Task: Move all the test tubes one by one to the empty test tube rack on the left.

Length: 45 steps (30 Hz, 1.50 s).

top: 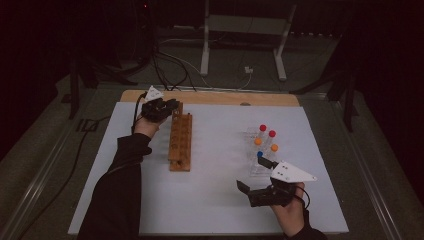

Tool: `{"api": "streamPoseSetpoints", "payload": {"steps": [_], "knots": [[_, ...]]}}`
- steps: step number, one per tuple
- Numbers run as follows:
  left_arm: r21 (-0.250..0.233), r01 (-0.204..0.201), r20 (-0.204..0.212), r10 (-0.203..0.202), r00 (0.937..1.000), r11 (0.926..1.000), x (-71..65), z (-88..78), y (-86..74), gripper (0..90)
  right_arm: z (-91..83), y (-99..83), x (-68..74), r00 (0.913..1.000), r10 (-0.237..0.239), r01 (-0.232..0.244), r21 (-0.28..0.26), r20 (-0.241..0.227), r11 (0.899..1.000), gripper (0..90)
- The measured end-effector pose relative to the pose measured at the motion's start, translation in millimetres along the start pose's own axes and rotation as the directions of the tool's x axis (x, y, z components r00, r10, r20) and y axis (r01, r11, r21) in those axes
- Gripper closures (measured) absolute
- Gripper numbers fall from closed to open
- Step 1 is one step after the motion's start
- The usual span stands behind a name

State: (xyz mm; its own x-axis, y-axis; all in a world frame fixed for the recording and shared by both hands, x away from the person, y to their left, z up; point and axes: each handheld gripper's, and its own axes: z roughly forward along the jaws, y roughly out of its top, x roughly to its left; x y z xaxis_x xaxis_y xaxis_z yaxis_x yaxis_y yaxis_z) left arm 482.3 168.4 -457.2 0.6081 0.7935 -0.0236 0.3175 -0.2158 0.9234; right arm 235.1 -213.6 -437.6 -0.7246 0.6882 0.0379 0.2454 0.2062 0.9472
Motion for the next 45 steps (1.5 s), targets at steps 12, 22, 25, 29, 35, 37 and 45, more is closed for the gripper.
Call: {"api": "streamPoseSetpoints", "payload": {"steps": [12, 22, 25, 29, 35, 37, 45], "knots": [[0.032, 0.013, 0.021, -0.014, 0.9997, 0.9994, 2.6, -0.1, -1.9, 69.8, -1.6, 1.5, 0.1, 1.0, -0.003, 0.003, -0.008, -0.006, 1.0, 0.0], [0.005, 0.028, 0.092, -0.028, 0.9954, 0.9996, -11.2, -43.5, 18.3, 20.7, -15.7, 12.3, -12.2, 0.9995, -0.009, 0.01, -0.048, 0.031, 0.999, 0.0], [0.001, 0.02, 0.144, -0.02, 0.9894, 0.9998, -17.2, -60.4, 20.5, 11.7, -21.7, 16.2, -18.5, 0.9981, 0.0, 0.003, -0.057, 0.062, 0.998, 0.0], [0.002, 0.019, 0.205, -0.02, 0.9785, 0.9998, -27.4, -81.8, 18.0, 1.6, -27.7, 19.7, -27.2, 0.9917, 0.042, -0.032, -0.082, 0.121, 0.996, 0.0], [0.002, 0.014, 0.263, -0.014, 0.9646, 0.9999, -46.6, -110.9, 3.4, 1.0, -29.6, 17.2, -39.4, 0.9843, 0.059, -0.049, -0.067, 0.166, 0.997, 0.0], [-0.009, 0.028, 0.296, -0.024, 0.9548, 0.9996, -51.7, -119.3, -2.7, 1.0, -27.0, 14.2, -41.8, 0.9831, 0.063, -0.055, -0.054, 0.172, 0.997, 0.0], [-0.023, -0.014, 0.341, 0.021, 0.94, 0.9996, -80.3, -148.1, -24.4, 1.0, -13.0, 0.3, -47.5, 0.9827, 0.067, -0.069, 0.002, 0.173, 0.998, 4.3]]}}
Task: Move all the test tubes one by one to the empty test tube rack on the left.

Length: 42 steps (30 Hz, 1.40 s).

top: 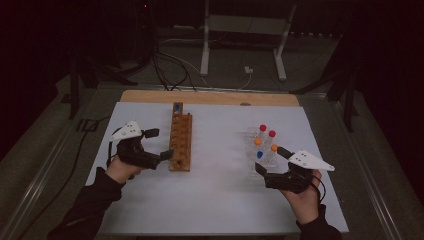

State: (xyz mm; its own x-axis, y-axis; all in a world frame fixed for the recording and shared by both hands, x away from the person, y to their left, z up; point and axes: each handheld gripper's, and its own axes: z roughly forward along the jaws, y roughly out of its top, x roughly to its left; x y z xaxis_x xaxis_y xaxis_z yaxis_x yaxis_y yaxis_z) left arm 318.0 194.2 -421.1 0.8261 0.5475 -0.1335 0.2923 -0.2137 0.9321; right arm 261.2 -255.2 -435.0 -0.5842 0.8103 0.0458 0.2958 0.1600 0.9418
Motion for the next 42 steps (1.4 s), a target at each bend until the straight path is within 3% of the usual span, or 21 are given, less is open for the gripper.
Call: {"api": "streamPoseSetpoints", "payload": {"steps": [10, 17, 27, 38, 42], "knots": [[0.02, -0.02, 0.044, 0.019, 0.9988, 0.9996, -31.5, -6.9, -29.0, 1.0, 13.5, -14.6, -7.4, 0.9999, 0.014, -0.013, 0.078, -0.008, 0.997, 21.3], [0.033, -0.045, 0.067, 0.043, 0.9968, 0.9984, -42.4, -6.6, -37.6, 1.0, 22.0, -22.1, -12.4, 1.0, 0.004, -0.005, 0.139, 0.006, 0.99, 41.3], [0.044, -0.034, 0.078, 0.031, 0.9965, 0.9985, -40.6, -5.0, -45.0, 1.0, 34.9, -27.8, -17.6, 1.0, 0.009, -0.009, 0.195, 0.005, 0.981, 61.6], [0.052, -0.032, 0.074, 0.028, 0.9969, 0.9981, -37.3, -4.1, -48.2, 1.0, 45.4, -27.3, -18.5, 0.9999, -0.003, 0.0, 0.218, 0.016, 0.976, 75.3], [0.053, -0.027, 0.073, 0.023, 0.9971, 0.9982, -36.2, -4.1, -48.6, 1.1, 46.0, -26.7, -17.8, 0.9996, -0.014, 0.009, 0.221, 0.023, 0.975, 76.0]]}}
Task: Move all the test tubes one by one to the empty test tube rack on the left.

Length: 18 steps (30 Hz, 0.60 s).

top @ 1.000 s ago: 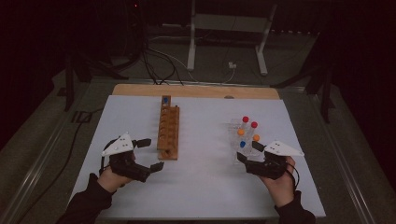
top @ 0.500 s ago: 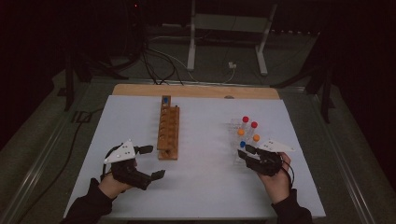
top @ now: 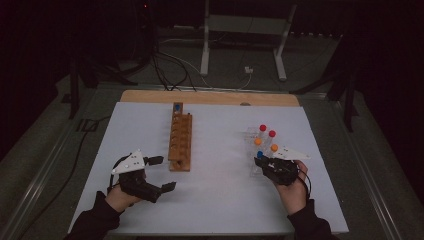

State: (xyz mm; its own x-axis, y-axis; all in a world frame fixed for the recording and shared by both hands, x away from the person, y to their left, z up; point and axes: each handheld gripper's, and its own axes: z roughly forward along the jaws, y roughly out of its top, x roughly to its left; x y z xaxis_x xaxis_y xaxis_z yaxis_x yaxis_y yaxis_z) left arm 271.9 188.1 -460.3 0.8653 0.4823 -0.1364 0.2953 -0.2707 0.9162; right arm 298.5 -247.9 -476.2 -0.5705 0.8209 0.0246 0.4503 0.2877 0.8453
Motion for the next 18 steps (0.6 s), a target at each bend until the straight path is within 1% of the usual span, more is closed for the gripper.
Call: {"api": "streamPoseSetpoints", "payload": {"steps": [2, 4, 11, 18], "knots": [[0.001, 0.003, 0.004, -0.003, 1.0, 1.0, 0.3, -0.1, -0.1, 1.1, -0.2, 0.2, 0.4, 1.0, -0.005, 0.005, -0.001, 0.003, 1.0, 76.4], [0.006, 0.01, 0.009, -0.01, 0.9999, 0.9999, 0.8, 0.0, -0.1, 1.0, -2.2, 1.6, 0.7, 1.0, -0.004, 0.004, -0.013, 0.004, 1.0, 76.7], [0.007, 0.015, 0.015, -0.016, 0.9998, 0.9999, 1.2, -0.9, 1.2, 1.1, -16.9, 12.8, 4.1, 0.9987, -0.046, 0.047, -0.053, 0.021, 0.997, 76.8], [0.009, 0.006, 0.024, -0.006, 0.9997, 0.9999, -0.5, -1.1, 3.6, 1.1, -35.1, 27.7, 12.7, 0.9941, -0.101, 0.105, -0.11, 0.04, 0.988, 76.8]]}}
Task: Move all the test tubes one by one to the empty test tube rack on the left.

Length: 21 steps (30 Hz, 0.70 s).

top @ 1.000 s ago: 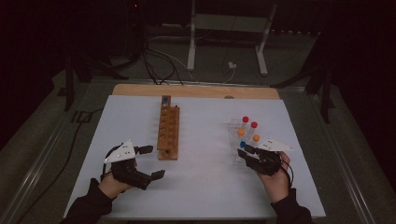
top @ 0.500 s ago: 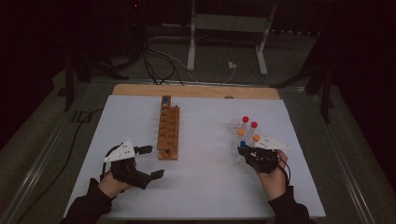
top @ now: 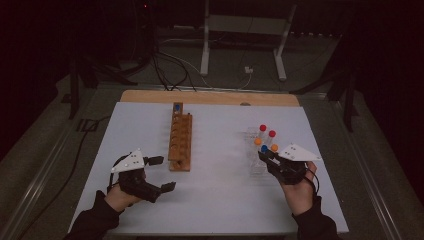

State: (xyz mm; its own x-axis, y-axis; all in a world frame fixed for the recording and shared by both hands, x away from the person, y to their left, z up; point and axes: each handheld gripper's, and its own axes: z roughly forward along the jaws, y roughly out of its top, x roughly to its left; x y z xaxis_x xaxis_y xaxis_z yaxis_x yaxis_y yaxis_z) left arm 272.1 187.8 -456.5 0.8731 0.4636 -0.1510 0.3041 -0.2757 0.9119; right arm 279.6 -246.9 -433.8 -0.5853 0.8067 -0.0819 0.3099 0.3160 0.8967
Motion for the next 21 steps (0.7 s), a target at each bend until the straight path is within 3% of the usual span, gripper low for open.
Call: {"api": "streamPoseSetpoints", "payload": {"steps": [8, 21], "knots": [[0.008, -0.004, 0.01, 0.003, 0.9999, 1.0, -2.4, 1.8, 1.8, 1.1, -9.6, 11.1, 14.4, 0.999, -0.044, 0.043, -0.042, -0.012, 0.998, 76.8], [0.008, -0.012, 0.045, 0.012, 0.9989, 0.9999, -7.9, 10.2, 10.5, 1.1, 4.0, 8.5, 44.4, 0.9842, -0.053, 0.052, -0.011, -0.169, 0.999, 76.8]]}}
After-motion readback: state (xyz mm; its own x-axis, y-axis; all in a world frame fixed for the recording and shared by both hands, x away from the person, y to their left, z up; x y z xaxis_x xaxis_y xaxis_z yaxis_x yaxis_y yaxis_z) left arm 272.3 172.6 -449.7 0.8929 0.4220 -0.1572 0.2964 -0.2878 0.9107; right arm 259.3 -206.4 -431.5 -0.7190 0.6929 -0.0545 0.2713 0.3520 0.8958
